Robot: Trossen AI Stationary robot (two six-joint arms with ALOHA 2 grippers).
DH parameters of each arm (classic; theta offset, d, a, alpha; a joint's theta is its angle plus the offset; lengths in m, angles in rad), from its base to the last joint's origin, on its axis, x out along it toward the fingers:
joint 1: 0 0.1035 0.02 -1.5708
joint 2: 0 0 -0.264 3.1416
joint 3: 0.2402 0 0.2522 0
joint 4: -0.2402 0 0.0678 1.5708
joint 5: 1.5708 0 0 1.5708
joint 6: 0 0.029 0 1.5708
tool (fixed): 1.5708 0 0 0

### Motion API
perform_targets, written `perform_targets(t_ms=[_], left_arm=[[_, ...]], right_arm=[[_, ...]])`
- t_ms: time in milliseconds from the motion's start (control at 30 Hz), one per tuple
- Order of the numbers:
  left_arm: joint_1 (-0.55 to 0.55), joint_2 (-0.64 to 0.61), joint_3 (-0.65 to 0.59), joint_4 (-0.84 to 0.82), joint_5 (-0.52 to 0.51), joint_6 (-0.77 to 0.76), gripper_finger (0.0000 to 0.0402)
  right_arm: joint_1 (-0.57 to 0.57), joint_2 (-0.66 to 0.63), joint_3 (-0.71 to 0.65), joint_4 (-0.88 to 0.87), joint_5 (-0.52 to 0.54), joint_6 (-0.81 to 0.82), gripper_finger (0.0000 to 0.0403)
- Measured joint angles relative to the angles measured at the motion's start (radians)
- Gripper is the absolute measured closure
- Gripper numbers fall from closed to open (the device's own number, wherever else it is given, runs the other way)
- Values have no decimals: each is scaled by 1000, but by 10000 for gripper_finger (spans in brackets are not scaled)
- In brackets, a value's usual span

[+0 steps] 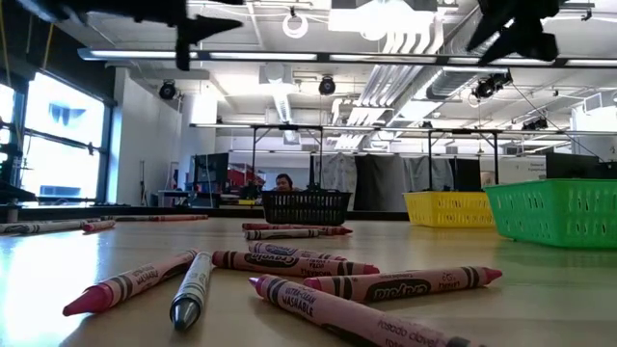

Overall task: Sort crayons
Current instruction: Put the red crayon into the yellow basket

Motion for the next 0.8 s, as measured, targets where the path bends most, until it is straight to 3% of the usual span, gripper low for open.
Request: perform_targets(t_ms=[167,400,800], left_arm=[[6,156,199,-394,88,1,275],[7,237,385,-931,216,41,275],[-21,233,431,-1368,272,88,275]], right_arm=[[0,123,130,-181,-21,-72,269],[0,261,222,-173,-135,-127,269],[0,543,286,-41,-174,-157,269]])
